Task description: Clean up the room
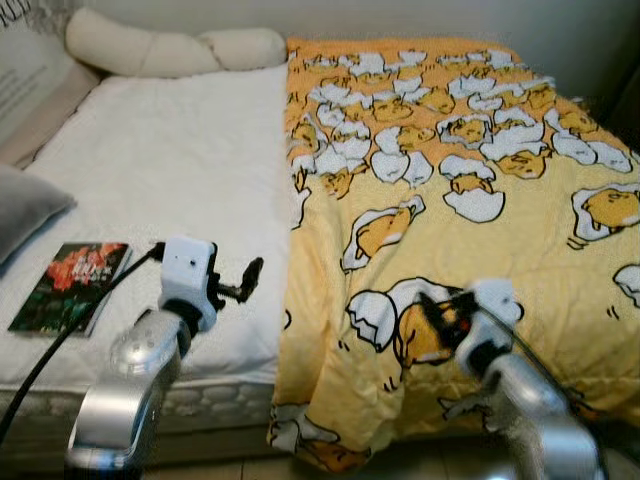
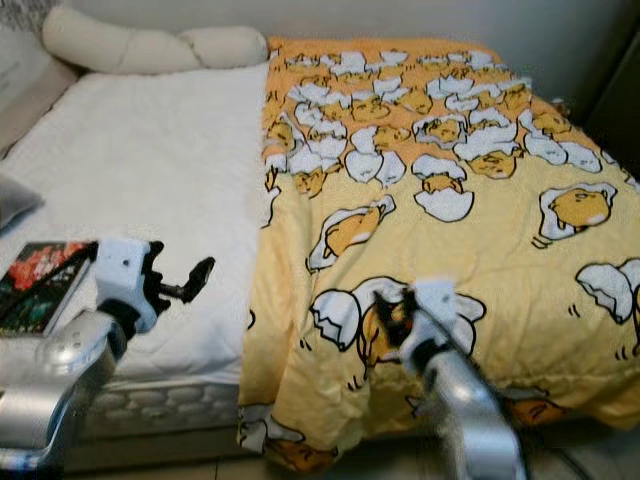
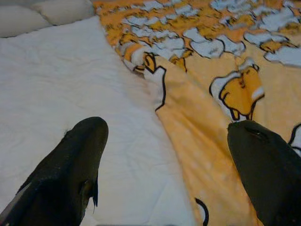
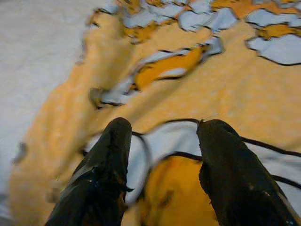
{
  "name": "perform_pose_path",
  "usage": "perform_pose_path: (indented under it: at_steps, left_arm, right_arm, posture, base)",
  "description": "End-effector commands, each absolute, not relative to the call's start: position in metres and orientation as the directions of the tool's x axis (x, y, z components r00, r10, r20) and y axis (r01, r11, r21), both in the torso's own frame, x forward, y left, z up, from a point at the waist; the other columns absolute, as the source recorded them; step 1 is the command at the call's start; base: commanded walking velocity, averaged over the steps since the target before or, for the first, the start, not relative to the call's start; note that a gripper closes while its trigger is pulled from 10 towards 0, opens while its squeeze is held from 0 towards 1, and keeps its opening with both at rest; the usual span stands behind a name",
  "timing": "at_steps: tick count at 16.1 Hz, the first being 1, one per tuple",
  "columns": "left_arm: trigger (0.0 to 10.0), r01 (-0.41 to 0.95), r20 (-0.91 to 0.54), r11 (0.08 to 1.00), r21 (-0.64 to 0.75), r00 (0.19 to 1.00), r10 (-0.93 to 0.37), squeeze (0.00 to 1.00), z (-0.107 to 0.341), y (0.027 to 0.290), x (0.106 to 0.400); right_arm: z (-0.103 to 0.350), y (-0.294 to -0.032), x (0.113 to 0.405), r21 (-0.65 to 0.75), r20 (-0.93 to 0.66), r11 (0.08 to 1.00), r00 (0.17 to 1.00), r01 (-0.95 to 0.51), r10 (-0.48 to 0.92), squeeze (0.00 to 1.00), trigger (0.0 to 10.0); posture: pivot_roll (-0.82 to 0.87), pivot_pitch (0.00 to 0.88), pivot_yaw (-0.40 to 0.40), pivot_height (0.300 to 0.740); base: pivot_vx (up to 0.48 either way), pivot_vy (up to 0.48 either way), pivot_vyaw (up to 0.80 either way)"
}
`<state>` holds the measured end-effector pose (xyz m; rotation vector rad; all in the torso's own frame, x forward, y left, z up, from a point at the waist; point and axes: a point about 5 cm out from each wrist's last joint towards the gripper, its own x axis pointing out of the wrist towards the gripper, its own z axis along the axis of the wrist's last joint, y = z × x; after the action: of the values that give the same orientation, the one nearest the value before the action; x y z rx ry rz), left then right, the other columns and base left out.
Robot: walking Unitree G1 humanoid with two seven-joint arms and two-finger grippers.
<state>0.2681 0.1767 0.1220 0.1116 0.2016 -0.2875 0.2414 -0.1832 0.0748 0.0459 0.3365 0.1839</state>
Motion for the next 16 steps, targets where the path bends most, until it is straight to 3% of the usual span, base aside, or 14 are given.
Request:
perform_pose_path:
  at_steps: [1, 9, 13, 16]
  left_arm:
    - [10.0, 0.293, -0.224, 0.951, 0.099, 0.938, -0.265, 0.0, 0.12, 0.182, 0.269]
    - [10.0, 0.286, -0.206, 0.955, 0.079, 0.942, -0.265, 0.0, 0.122, 0.18, 0.268]
    - [10.0, 0.291, -0.208, 0.953, 0.079, 0.94, -0.27, 0.0, 0.121, 0.179, 0.268]
    - [10.0, 0.415, -0.293, 0.908, 0.058, 0.877, -0.381, 0.0, 0.111, 0.17, 0.269]
  right_arm:
    - [0.077, -0.181, 0.245, 0.091, -0.31, 0.979, 0.929, -0.182, 0.202, 0.0, 10.0]
    - [0.08, -0.172, 0.252, 0.092, -0.312, 0.958, 0.906, -0.27, 0.286, 0.0, 10.0]
    - [0.079, -0.171, 0.253, 0.081, -0.316, 0.954, 0.901, -0.288, 0.298, 0.0, 10.0]
    - [0.083, -0.176, 0.255, 0.034, -0.354, 0.942, 0.877, -0.335, 0.325, 0.0, 10.0]
  posture:
    - [0.01, 0.0, 0.043, 0.74]
    - [0.04, 0.0, 0.02, 0.74]
    - [0.04, 0.0, 0.023, 0.74]
    - [0.03, 0.0, 0.023, 0.74]
  base:
    - [0.262, 0.0, 0.0]
    - [0.294, 0.0, 0.0]
    - [0.314, 0.0, -0.3]
    - [0.09, 0.0, 0.0]
